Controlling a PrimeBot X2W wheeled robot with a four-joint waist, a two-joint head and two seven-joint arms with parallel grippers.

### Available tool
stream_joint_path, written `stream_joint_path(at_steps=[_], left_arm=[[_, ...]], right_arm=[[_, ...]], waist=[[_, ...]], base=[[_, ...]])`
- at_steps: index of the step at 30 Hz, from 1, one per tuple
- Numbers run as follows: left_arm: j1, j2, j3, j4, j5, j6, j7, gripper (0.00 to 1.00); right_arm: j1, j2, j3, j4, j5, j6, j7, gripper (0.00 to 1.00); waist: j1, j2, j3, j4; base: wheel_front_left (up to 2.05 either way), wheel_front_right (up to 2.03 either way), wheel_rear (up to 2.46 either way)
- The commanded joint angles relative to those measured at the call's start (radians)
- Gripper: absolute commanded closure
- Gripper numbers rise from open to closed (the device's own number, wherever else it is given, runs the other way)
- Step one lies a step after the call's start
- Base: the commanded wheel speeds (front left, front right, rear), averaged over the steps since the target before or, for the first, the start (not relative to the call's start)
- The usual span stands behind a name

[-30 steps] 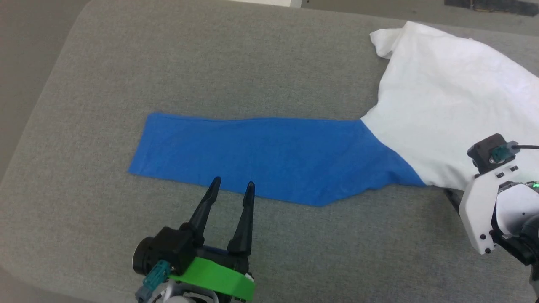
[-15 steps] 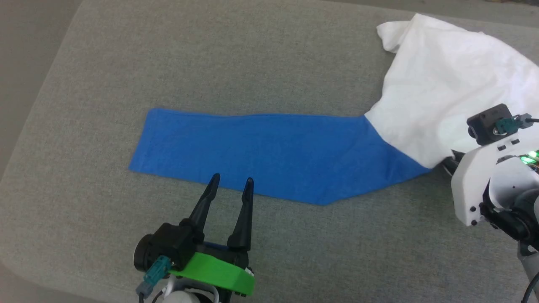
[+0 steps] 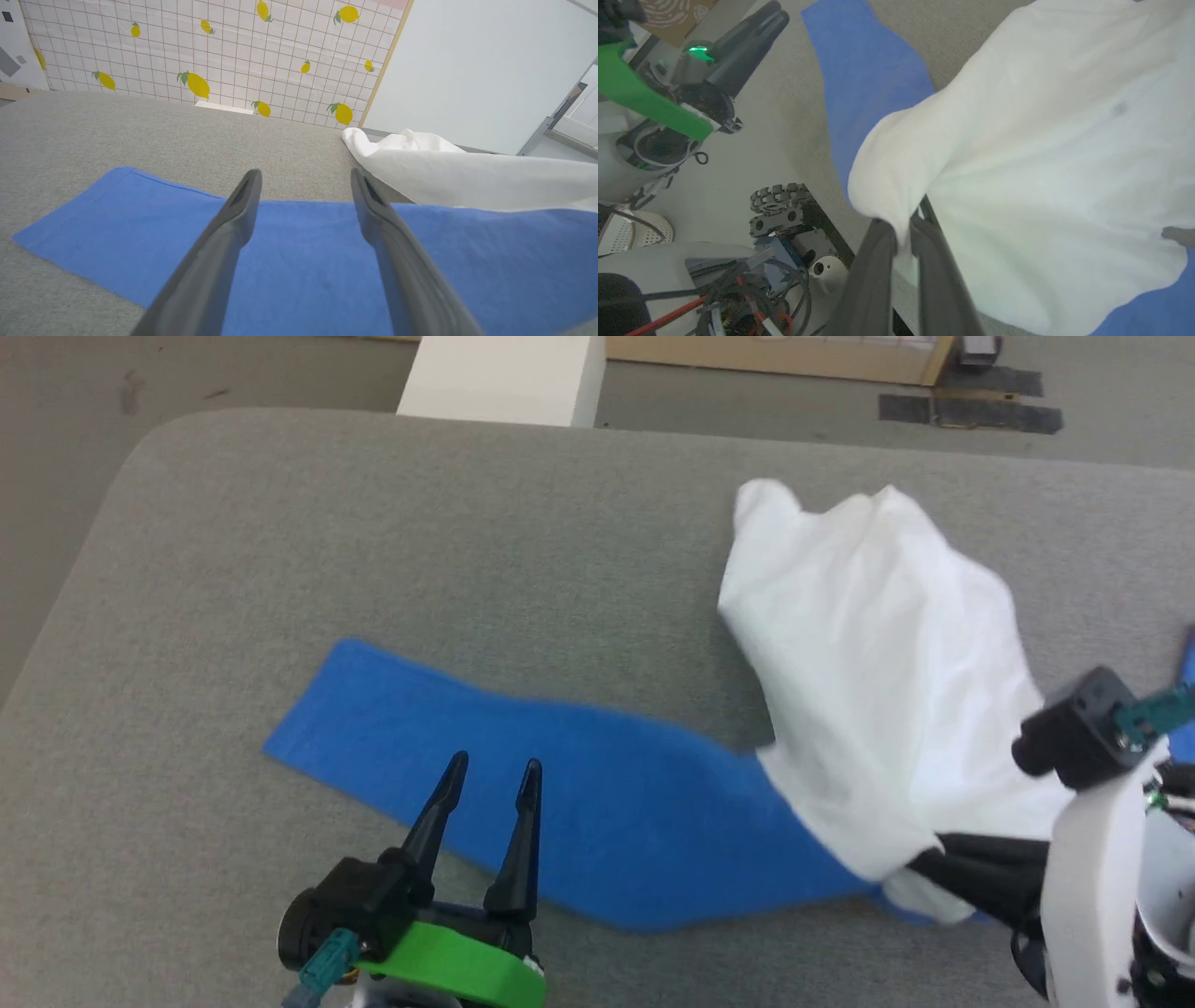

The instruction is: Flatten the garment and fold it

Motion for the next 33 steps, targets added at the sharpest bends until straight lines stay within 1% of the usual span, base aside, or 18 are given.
stream_joint_path(at_steps=[1, 4, 6, 8, 10, 14, 17, 20, 21, 22, 23, 24, 25, 29, 33], left_arm=[[0.013, 0.01, 0.002, -0.008, -0.008, 0.005, 0.001, 0.0], [0.012, 0.012, -0.001, -0.018, -0.008, 0.005, 0.005, 0.0], [0.005, 0.012, -0.006, -0.022, -0.008, 0.001, 0.007, 0.0], [-0.006, 0.009, -0.012, -0.023, -0.007, -0.002, 0.009, 0.0], [-0.018, 0.005, -0.019, -0.02, -0.007, -0.007, 0.01, 0.0], [-0.044, -0.006, -0.033, -0.008, -0.004, -0.017, 0.008, 0.0], [-0.067, -0.014, -0.041, 0.005, -0.003, -0.026, 0.005, 0.0], [-0.089, -0.022, -0.047, 0.017, -0.001, -0.034, 0.001, 0.0], [-0.111, -0.032, -0.054, 0.032, 0.0, -0.043, -0.003, 0.0], [-0.117, -0.036, -0.057, 0.038, 0.001, -0.045, -0.005, 0.0], [-0.121, -0.039, -0.058, 0.042, 0.001, -0.046, -0.006, 0.0], [-0.125, -0.043, -0.06, 0.048, 0.002, -0.047, -0.008, 0.0], [-0.128, -0.045, -0.06, 0.053, 0.002, -0.048, -0.009, 0.0], [-0.13, -0.05, -0.06, 0.071, -0.002, -0.051, -0.014, 0.0], [-0.117, -0.042, -0.049, 0.077, -0.005, -0.047, -0.018, 0.0]], right_arm=[[0.02, 0.024, -0.022, -0.042, 0.025, -0.001, 0.031, 1.0], [0.025, 0.069, -0.069, -0.104, 0.035, -0.001, 0.077, 1.0], [-0.004, 0.07, -0.085, -0.117, -0.003, -0.001, 0.086, 1.0], [-0.04, 0.07, -0.085, -0.096, -0.04, -0.001, 0.073, 1.0], [-0.082, 0.052, -0.075, -0.051, -0.089, -0.001, 0.042, 1.0], [-0.172, -0.023, -0.02, 0.1, -0.202, -0.001, -0.079, 1.0], [-0.241, -0.097, 0.06, 0.256, -0.283, -0.001, -0.205, 1.0], [-0.311, -0.138, 0.144, 0.4, -0.324, -0.001, -0.32, 1.0], [-0.381, -0.158, 0.229, 0.55, -0.361, -0.001, -0.422, 1.0], [-0.401, -0.16, 0.255, 0.6, -0.368, -0.001, -0.447, 1.0], [-0.415, -0.159, 0.273, 0.636, -0.37, -0.001, -0.464, 0.79], [-0.431, -0.155, 0.291, 0.676, -0.37, -0.001, -0.485, 0.46], [-0.442, -0.153, 0.305, 0.702, -0.369, -0.001, -0.501, 0.0], [-0.479, -0.144, 0.352, 0.759, -0.348, -0.001, -0.574, 0.0], [-0.49, -0.145, 0.354, 0.732, -0.307, -0.001, -0.632, 0.0]], waist=[[0.0, 0.0, -0.021, -0.027], [0.0, 0.0, -0.009, -0.028], [0.0, 0.0, 0.007, -0.023], [0.0, 0.0, 0.027, -0.015], [0.0, 0.0, 0.05, -0.003], [0.0, 0.0, 0.098, 0.028], [0.0, 0.0, 0.135, 0.056], [0.0, 0.0, 0.164, 0.077], [0.0, 0.0, 0.187, 0.094], [0.0, 0.0, 0.191, 0.098], [0.0, 0.0, 0.193, 0.1], [0.0, 0.0, 0.193, 0.102], [0.0, 0.0, 0.192, 0.102], [0.0, 0.0, 0.168, 0.091], [0.0, 0.0, 0.118, 0.055]], base=[[0.0, 0.0, 0.0], [0.0, 0.0, 0.0], [0.0, 0.0, 0.0], [0.0, 0.0, 0.0], [0.0, 0.0, 0.0], [0.0, 0.0, 0.0], [0.0, 0.0, 0.0], [0.0, 0.0, 0.0], [0.0, 0.0, 0.0], [0.0, 0.0, 0.0], [0.0, 0.0, 0.0], [0.0, 0.0, 0.0], [0.0, 0.0, 0.0], [0.0, 0.0, 0.0], [0.0, 0.0, 0.0]])
